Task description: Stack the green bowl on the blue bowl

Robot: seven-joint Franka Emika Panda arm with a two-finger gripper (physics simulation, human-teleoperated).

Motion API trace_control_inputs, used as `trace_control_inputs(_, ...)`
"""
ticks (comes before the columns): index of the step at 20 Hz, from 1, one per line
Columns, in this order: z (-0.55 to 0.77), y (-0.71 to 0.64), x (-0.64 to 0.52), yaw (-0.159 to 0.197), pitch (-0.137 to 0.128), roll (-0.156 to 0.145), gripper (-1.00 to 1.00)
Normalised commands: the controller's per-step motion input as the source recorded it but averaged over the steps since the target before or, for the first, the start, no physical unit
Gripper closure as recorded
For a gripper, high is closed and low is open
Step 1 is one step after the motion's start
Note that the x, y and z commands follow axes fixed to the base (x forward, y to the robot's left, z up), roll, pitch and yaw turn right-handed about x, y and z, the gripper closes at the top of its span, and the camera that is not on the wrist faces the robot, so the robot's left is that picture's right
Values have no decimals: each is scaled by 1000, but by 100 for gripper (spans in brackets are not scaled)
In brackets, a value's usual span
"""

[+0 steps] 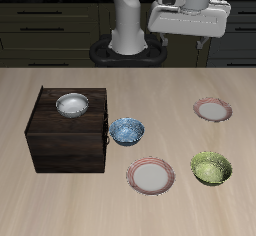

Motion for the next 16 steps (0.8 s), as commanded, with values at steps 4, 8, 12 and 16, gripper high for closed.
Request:
trace_control_inputs(4, -5, 317, 215, 4, 3, -9, -100)
trace_control_inputs(8, -4, 324, 194, 29, -17, 24, -100)
trace_control_inputs(12, 20, 220, 246, 21, -14, -3, -100)
trace_control_inputs(16, 88, 88, 234, -28, -21, -29, -100)
